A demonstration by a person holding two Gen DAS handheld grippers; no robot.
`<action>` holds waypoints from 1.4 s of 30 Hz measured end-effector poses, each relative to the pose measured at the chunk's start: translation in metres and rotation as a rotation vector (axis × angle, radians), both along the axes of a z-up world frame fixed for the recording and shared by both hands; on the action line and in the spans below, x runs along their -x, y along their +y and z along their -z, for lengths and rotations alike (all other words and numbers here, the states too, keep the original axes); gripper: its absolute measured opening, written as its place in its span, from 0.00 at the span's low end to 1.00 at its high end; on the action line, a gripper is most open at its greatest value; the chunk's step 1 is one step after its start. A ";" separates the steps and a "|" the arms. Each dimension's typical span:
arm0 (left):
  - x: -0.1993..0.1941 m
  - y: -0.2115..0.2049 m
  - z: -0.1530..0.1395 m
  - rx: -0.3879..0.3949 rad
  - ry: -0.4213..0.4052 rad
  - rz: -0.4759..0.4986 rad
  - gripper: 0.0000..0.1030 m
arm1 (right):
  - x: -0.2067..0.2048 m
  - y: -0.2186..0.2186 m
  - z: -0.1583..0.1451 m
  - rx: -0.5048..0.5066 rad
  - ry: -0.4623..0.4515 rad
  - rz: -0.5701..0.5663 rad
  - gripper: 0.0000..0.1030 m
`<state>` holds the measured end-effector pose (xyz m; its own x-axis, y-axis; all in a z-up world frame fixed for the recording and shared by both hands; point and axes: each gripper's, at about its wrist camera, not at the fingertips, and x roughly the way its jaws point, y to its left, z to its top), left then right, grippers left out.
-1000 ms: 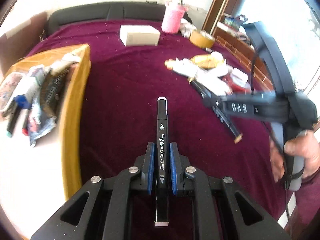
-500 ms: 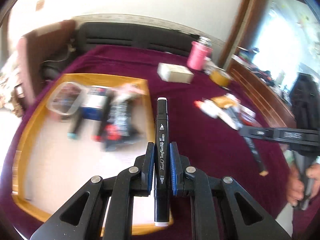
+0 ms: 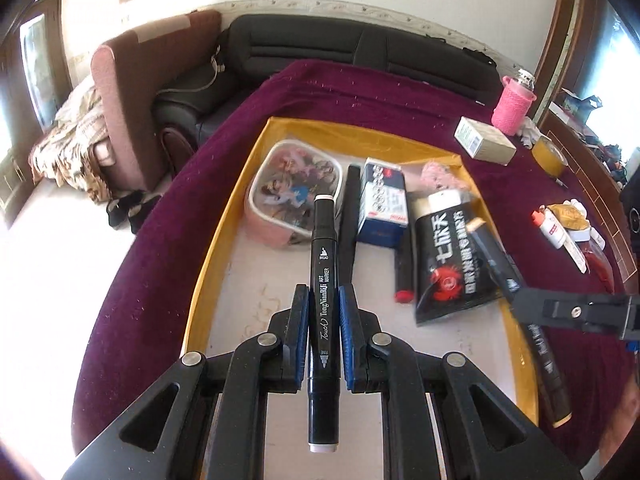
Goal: Organize objects
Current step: 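Carry both markers into the tray and open both grippers, then move both tools back over the remaining items on the table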
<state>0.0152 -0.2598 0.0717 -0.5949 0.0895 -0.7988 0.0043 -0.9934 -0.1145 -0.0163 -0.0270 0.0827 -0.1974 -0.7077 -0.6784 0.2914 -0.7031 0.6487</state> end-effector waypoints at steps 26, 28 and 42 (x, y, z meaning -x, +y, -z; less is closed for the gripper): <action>-0.060 0.004 -0.046 -0.084 0.146 -0.073 0.52 | -0.045 -0.033 -0.032 -0.279 0.332 0.062 0.36; -0.064 0.020 -0.059 -0.089 0.154 -0.038 0.53 | -0.053 -0.015 -0.040 -0.287 0.364 0.082 0.37; -0.155 0.235 -0.253 0.062 0.334 0.542 0.73 | -0.087 0.161 -0.055 -0.327 0.341 0.347 0.41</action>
<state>0.1697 -0.0248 0.3247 -0.6957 0.4072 -0.5917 -0.5266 -0.8494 0.0346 0.0705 0.1341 0.1374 -0.6255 -0.3278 -0.7081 0.1628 -0.9423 0.2924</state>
